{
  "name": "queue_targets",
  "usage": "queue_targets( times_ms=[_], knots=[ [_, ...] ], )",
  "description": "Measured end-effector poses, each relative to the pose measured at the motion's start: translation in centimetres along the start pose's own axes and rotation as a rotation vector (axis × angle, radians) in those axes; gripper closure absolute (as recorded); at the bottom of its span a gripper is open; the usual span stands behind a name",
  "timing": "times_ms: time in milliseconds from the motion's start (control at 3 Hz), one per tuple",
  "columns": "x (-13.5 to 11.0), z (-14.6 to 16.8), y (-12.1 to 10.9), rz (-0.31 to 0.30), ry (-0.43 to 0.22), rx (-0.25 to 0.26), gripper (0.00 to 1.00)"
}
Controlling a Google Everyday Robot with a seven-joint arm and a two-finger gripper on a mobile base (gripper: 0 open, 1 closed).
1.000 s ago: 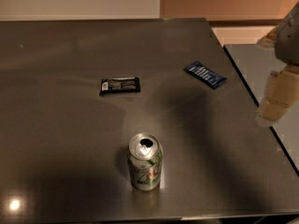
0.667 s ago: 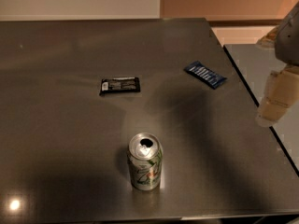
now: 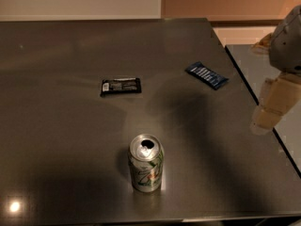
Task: Move 7up can near rxbar blueberry
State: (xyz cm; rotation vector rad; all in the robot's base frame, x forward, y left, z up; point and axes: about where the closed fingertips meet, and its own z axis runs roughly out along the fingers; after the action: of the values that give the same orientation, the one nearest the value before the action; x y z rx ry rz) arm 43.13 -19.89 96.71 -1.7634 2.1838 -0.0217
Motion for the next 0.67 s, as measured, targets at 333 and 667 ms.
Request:
queue_targets(
  times_ms=[333, 667],
  knots=[
    [-3.6, 2.6, 3.6, -0.089, -0.14, -0.106, 0.0],
    [-6.1, 4.2, 6.5, -0.148, -0.243, -0.189, 0.0]
  ],
)
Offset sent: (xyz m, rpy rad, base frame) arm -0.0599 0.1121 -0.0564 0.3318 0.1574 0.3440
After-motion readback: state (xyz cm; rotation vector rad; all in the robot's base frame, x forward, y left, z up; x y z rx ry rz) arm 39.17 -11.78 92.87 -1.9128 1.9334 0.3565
